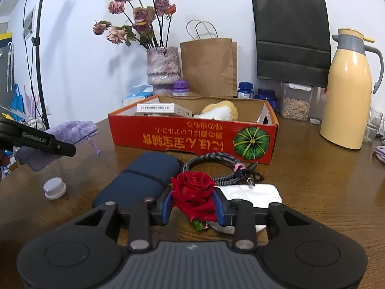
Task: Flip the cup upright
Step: 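Carry the purple pouch and red rose over the cardboard box with both tools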
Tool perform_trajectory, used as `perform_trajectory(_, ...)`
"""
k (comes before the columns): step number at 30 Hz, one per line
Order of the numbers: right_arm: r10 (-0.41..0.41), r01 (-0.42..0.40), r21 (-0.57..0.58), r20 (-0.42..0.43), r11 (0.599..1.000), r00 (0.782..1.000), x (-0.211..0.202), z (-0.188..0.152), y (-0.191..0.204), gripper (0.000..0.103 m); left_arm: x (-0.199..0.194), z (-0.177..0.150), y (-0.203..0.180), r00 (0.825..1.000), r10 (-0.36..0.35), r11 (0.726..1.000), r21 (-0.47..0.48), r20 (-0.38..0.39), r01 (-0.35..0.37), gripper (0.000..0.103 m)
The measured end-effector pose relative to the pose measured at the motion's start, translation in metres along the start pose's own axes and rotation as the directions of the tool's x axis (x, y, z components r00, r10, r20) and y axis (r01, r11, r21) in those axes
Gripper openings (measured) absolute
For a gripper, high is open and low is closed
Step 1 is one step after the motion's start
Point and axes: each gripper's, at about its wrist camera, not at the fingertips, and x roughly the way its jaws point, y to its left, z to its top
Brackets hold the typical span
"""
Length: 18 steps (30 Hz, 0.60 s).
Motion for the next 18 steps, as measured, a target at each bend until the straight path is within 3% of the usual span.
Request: perform_trajectory(18,-0.020,0.020,-0.007,0.069,1.000,0.997,-0.002,0.034,0.002,0.035,-0.007,0.022,-0.024,0.996,-0.068,0.997,0.025,0.060,0.067,0.022)
